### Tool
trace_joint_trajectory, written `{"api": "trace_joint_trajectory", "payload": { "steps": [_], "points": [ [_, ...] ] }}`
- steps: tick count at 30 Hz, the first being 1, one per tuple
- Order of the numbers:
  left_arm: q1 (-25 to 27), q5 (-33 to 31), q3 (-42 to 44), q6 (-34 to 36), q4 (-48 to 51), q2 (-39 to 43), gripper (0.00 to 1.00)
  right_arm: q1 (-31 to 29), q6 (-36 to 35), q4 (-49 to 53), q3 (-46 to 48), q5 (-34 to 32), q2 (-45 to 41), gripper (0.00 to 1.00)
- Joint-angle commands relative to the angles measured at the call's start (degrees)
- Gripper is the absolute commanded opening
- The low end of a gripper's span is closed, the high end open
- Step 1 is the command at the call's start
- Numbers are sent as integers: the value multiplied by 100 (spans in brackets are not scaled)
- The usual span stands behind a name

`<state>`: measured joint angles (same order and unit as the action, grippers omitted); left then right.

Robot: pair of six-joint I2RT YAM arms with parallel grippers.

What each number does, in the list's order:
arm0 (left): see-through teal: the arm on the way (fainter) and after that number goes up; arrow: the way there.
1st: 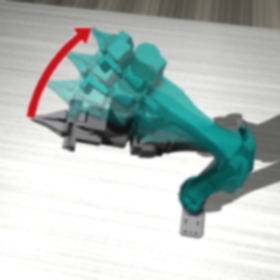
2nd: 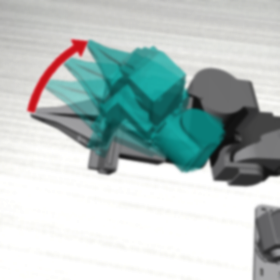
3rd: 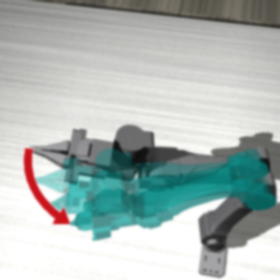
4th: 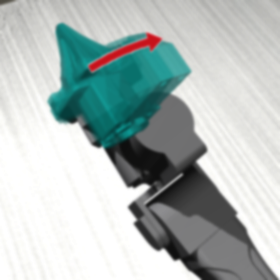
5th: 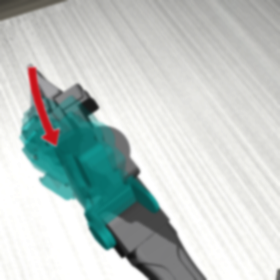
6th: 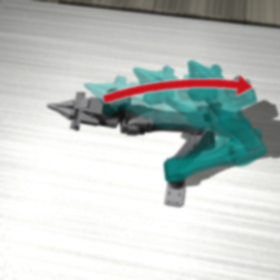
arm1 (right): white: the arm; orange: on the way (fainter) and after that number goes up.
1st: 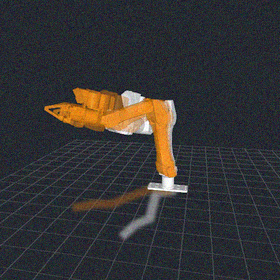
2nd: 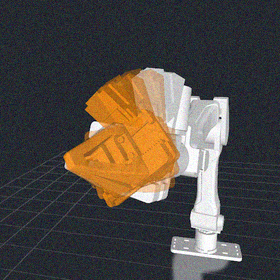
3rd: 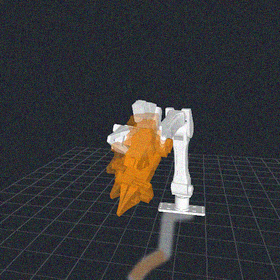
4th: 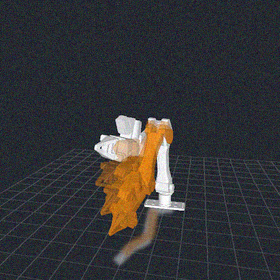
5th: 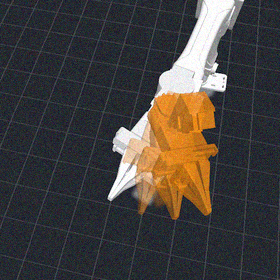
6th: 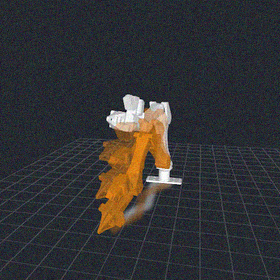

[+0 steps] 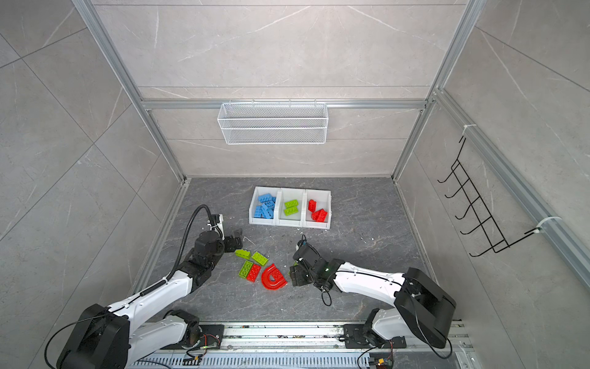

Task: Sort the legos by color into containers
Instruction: 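Move the right gripper back over the lime-green brick beside the red arch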

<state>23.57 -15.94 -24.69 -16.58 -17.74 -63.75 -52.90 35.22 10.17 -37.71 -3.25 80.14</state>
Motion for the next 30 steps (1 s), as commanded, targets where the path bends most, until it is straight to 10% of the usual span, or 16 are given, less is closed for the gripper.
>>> {"api": "trace_joint_trajectory", "payload": {
  "steps": [1, 30],
  "points": [
    [-28, 68, -36, -38, -183, -43, 99, -79, 295, -623, 138, 7, 273, 74],
    [-28, 47, -46, 64, -81, 80, 99, -326, -345, 805, -1048, -1257, 1672, 62]
  ]
}}
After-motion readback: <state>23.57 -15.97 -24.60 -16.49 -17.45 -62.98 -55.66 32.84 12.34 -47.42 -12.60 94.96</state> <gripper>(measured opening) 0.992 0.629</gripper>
